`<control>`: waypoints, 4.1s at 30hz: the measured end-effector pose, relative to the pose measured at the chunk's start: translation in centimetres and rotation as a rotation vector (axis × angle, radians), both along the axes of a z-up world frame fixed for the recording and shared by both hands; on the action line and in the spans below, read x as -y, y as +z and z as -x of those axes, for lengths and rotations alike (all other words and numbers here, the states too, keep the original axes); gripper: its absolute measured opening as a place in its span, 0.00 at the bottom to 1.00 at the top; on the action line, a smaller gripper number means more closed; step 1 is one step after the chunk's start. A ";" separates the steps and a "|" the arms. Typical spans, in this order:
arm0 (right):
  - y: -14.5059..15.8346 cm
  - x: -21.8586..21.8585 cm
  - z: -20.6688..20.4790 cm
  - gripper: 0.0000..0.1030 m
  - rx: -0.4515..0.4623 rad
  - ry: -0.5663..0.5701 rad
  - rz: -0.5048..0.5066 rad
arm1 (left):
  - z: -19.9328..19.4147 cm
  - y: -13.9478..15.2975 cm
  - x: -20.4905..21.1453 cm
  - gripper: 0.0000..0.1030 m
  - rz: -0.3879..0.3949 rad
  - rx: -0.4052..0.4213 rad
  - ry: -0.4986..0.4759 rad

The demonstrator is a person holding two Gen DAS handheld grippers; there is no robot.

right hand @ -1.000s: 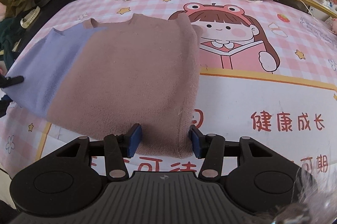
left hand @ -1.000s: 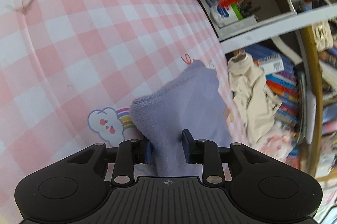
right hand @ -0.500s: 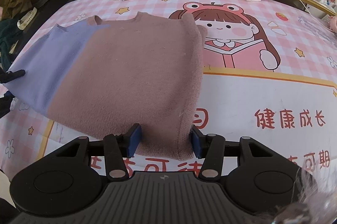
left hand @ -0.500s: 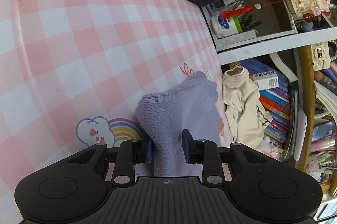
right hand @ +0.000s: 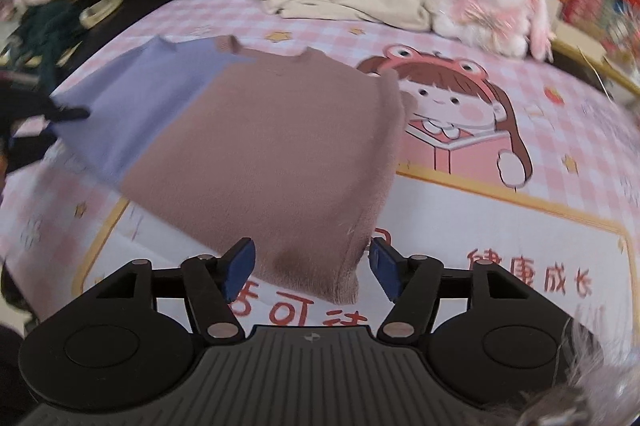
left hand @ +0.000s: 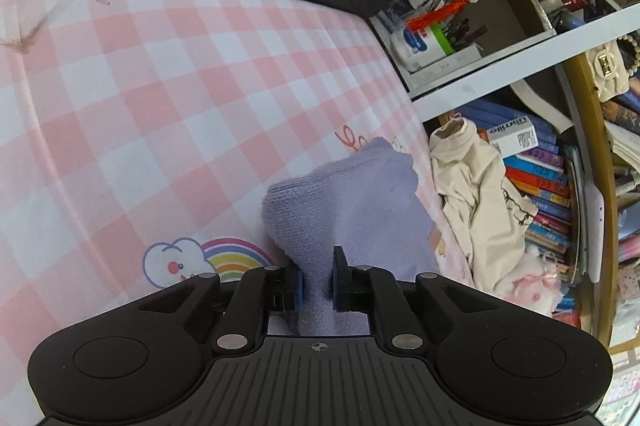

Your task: Fold clothes

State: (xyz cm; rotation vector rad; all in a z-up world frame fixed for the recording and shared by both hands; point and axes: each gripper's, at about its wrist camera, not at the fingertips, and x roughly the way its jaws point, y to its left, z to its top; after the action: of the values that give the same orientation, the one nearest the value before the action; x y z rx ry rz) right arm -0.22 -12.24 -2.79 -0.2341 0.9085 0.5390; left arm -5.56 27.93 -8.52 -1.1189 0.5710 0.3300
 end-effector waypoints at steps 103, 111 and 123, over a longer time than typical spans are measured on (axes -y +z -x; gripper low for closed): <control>-3.6 6.7 -14.3 0.42 -0.422 -0.170 -0.534 | -3.4 6.9 24.1 0.46 -0.818 -0.126 -0.795; -3.8 6.1 -16.8 0.44 -0.442 -0.216 -0.601 | -3.5 6.3 24.3 0.46 -0.858 -0.141 -0.822; 0.9 3.2 -12.7 0.04 0.008 0.112 -0.409 | -3.9 6.1 23.6 0.46 -0.820 -0.161 -0.784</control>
State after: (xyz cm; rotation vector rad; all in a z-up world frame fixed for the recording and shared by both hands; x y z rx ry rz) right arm 12.44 -15.46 -1.86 0.0838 0.7611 0.8131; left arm -1.69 4.35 -2.45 -0.0385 0.8621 -0.0485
